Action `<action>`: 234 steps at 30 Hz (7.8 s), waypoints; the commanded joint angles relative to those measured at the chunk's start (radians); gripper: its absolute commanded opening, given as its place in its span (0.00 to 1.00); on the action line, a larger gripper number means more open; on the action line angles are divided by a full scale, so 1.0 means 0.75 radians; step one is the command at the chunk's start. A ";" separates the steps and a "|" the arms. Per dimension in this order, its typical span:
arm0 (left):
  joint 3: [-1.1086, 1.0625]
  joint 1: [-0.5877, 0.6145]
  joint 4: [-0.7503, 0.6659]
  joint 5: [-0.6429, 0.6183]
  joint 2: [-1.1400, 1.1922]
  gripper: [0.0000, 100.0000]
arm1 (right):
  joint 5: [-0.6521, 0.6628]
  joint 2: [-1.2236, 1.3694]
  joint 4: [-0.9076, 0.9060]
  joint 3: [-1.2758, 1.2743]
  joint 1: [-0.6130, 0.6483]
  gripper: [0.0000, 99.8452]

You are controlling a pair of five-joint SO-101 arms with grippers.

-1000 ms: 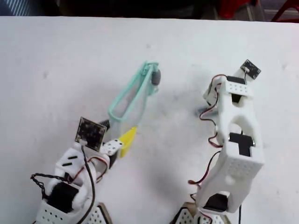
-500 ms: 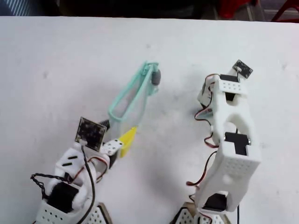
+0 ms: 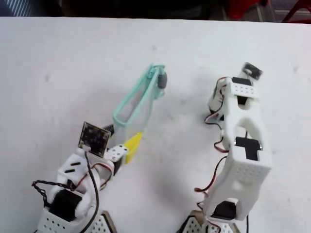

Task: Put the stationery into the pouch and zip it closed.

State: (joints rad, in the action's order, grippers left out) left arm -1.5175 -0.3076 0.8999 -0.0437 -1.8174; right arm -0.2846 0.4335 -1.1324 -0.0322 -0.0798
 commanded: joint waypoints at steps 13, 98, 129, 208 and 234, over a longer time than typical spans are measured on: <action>0.059 0.013 -0.002 -0.012 -0.005 0.24 | 0.626 0.034 -0.034 0.051 0.097 0.02; 0.057 0.013 -0.002 -0.020 -0.005 0.24 | 0.530 -0.525 0.357 -0.489 0.066 0.02; 0.057 0.009 -0.002 -0.023 -0.005 0.24 | 0.606 -1.302 0.817 -1.238 0.171 0.02; 0.016 -0.089 -0.018 0.061 -0.005 0.24 | 0.595 -1.850 0.455 -0.487 1.053 0.02; 0.025 -0.026 -0.033 0.059 -0.005 0.24 | 0.595 -1.942 0.652 -0.851 1.034 0.02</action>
State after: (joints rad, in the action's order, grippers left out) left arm -1.5175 -0.3629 0.9030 -0.0054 -1.8190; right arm 0.1573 -1.0104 -0.6720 -0.6582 0.6981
